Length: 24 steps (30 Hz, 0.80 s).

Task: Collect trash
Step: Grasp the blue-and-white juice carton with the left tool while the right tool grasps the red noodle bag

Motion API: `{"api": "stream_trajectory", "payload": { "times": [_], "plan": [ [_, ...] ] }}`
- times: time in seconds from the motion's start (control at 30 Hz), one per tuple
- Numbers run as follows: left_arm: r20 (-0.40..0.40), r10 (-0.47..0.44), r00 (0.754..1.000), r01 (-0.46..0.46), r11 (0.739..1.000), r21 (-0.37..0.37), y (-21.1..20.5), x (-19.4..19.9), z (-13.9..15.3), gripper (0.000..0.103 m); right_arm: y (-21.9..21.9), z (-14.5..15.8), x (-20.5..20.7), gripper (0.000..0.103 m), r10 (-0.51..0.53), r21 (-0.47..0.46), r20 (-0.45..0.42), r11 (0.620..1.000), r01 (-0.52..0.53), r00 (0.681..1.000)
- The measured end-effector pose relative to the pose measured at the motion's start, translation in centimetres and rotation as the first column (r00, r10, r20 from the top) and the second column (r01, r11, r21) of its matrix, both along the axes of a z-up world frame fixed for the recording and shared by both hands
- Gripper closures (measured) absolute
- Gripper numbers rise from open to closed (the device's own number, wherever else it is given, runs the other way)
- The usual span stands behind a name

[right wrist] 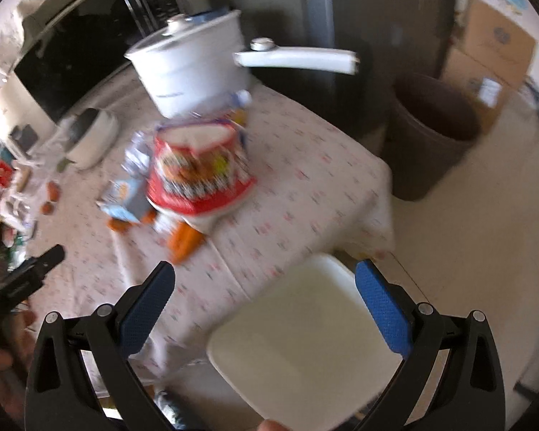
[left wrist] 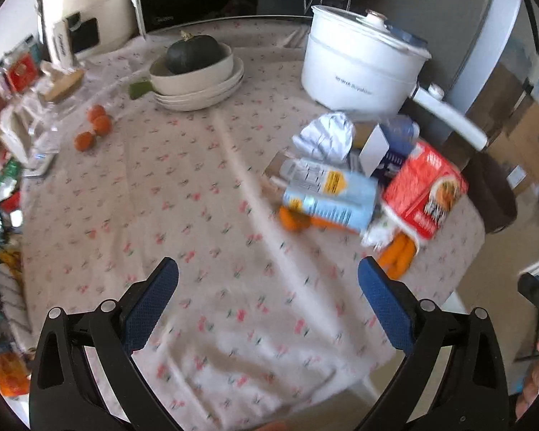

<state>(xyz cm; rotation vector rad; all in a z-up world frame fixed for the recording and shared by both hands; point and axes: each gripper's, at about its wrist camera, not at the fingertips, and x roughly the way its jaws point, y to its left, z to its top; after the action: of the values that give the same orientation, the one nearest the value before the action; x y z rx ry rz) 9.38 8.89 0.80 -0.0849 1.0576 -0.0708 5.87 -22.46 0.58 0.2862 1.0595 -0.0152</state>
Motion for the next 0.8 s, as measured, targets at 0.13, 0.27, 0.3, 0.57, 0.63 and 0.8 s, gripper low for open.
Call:
{"api": "stream_trajectory", "payload": {
  "times": [0.13,0.27,0.3,0.57,0.63,0.8],
  "plan": [
    [-0.13,0.006,0.992,-0.029,0.984,-0.174,0.7,3.1,-2.1,0.008,0.1,-0.6,4.3,0.006,0.089,0.057,-0.016,0.994,-0.088,0.996],
    [-0.165,0.055,0.985,-0.102,0.951,-0.292,2.1,5.3,-3.2,0.022,-0.4,-0.8,7.1,0.006,0.11,0.049,0.004,0.993,-0.11,0.994],
    [-0.163,0.062,0.985,-0.11,0.946,-0.304,2.3,5.8,-3.3,0.024,-0.6,-0.9,7.4,0.006,0.101,0.055,0.005,0.993,-0.101,0.995],
    [-0.257,0.108,0.96,-0.222,0.854,-0.47,2.2,9.2,-6.6,0.03,0.1,-2.4,8.3,0.006,0.094,0.041,-0.046,0.995,-0.092,0.994],
    [-0.275,0.12,0.954,-0.248,0.829,-0.502,2.1,9.7,-7.4,0.03,0.2,-2.0,8.6,0.006,0.096,0.051,-0.036,0.994,-0.094,0.995],
    [-0.279,0.138,0.95,-0.265,0.827,-0.495,1.1,10.9,-8.4,0.037,0.9,-1.9,9.9,0.006,0.105,0.057,-0.021,0.993,-0.104,0.994]
  ]
}}
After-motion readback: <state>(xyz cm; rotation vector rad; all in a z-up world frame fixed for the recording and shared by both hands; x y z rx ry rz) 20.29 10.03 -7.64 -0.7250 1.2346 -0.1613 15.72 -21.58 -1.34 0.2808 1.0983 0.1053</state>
